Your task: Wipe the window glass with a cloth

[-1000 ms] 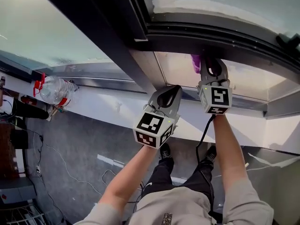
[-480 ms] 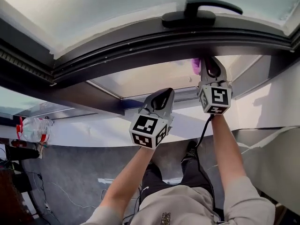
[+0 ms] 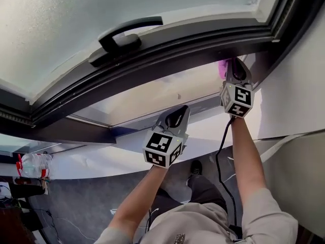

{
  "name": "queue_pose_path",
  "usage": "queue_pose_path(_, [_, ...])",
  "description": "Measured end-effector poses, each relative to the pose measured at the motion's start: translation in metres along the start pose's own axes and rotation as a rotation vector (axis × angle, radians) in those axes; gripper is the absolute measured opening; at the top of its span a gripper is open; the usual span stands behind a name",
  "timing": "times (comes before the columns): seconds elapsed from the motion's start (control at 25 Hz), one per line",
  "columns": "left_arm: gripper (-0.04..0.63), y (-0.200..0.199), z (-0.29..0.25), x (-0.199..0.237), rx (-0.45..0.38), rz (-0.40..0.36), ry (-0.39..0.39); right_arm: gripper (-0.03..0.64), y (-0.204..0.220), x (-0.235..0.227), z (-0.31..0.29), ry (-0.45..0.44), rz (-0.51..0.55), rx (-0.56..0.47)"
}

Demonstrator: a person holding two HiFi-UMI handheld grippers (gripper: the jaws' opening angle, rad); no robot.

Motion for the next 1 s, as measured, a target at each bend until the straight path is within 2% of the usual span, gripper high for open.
queue_pose_path(0.16, [0.002,-0.004,-0.008,-0.010,0.019,-0.018,0.006,0.065,-0.004,-0.035,-0.004,0.183,-0.055,-0.019])
queue_pose_path(0.4, [0.002,0.010,0.004,-0.002,0.056,-0.003,-0.026,0.064,-0.004,-0.050,-0.007,0.484,-0.002,-0.015])
queue_pose_path(0.52, [0.002,0.018,0.017,0.011,0.056,0.009,-0.054,0.064,0.000,-0.052,-0.005,0.571,-0.008,0.015])
queue_pose_path(0.6, [0.002,0.025,0.030,0.024,0.052,0.018,-0.079,0.064,0.002,-0.043,0.004,0.548,-0.013,0.012])
queue_pose_path(0.72, [0.002,0.038,0.055,0.048,0.050,0.030,-0.111,0.064,0.011,-0.009,0.026,0.429,0.013,0.000])
queue_pose_path(0.84, [0.002,0.053,0.089,0.074,0.046,0.044,-0.146,0.064,0.027,0.051,0.045,0.278,0.042,0.024])
queue_pose_path(1.0, [0.002,0.076,0.141,0.108,0.052,0.058,-0.198,0.064,0.056,0.144,0.068,0.100,0.016,0.075])
Point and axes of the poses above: the fingertips, and each gripper's own axes: z backward along the fingers, x to its left, y out of its underside, the point moved 6 cm from there along z, backward along the fingers, and after that the axes turned 13 degrees about -z, right-handed, at the moved point
